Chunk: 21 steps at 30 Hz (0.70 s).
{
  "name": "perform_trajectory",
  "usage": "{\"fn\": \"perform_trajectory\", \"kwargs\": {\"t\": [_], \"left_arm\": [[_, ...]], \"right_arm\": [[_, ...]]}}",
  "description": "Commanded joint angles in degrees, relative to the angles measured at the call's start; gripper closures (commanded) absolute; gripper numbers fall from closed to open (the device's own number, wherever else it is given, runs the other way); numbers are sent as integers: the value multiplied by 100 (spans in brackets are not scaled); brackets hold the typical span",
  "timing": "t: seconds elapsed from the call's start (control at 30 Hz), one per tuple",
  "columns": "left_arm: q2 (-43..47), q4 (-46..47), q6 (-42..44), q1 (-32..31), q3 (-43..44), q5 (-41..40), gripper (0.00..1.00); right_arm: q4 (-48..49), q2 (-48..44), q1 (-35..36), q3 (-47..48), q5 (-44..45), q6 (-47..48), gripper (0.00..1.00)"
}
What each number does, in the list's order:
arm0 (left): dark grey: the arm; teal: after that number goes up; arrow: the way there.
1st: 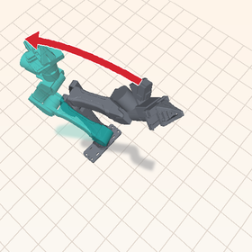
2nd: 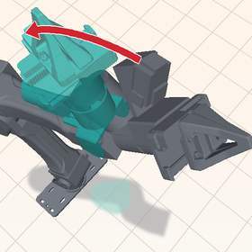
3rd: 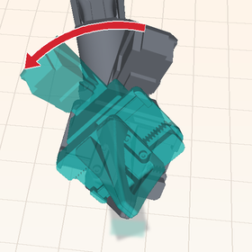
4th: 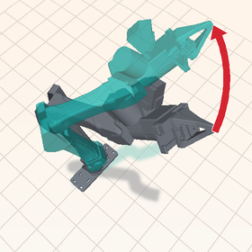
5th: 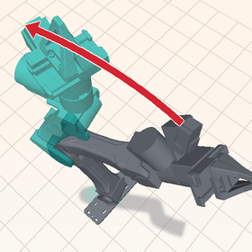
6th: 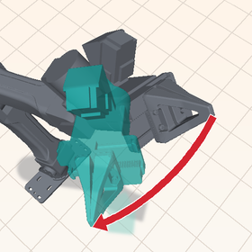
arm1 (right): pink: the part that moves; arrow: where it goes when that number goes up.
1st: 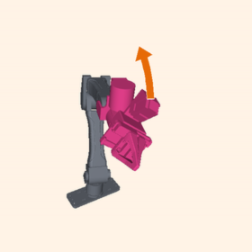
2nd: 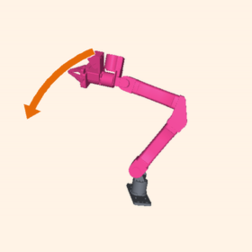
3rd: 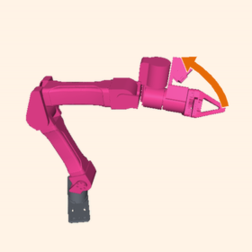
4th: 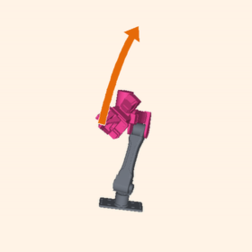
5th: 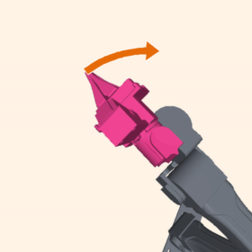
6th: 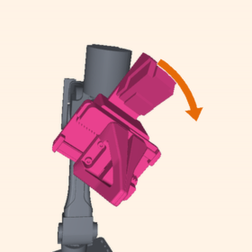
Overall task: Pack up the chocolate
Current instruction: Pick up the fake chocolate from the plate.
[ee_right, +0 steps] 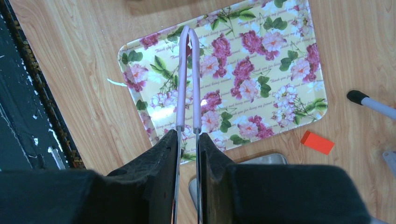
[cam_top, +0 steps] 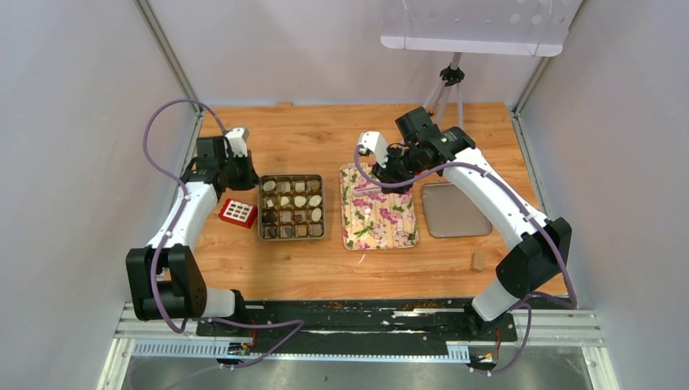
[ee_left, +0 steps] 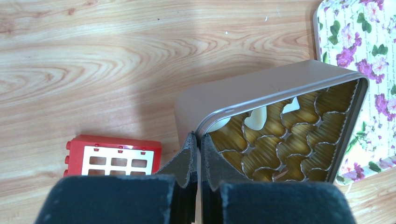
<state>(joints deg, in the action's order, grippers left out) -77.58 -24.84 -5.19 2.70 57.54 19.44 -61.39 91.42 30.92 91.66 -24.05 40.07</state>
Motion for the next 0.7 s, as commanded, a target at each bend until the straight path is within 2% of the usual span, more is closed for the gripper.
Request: {"fn": "perform_trajectory", "kwargs": {"t": [0.0, 0.23, 0.67], "left_arm": [[263, 438, -260, -19, -63, 262, 100], [600, 660, -334, -48, -352, 284, 100], [416, 1101, -553, -43, -1323, 206, 100]], "right_arm": [[154, 29, -25, 19, -11, 175, 79], [69, -143, -38, -336, 448, 506, 80], [-464, -488, -223, -1036, 1187, 1105, 80]]}}
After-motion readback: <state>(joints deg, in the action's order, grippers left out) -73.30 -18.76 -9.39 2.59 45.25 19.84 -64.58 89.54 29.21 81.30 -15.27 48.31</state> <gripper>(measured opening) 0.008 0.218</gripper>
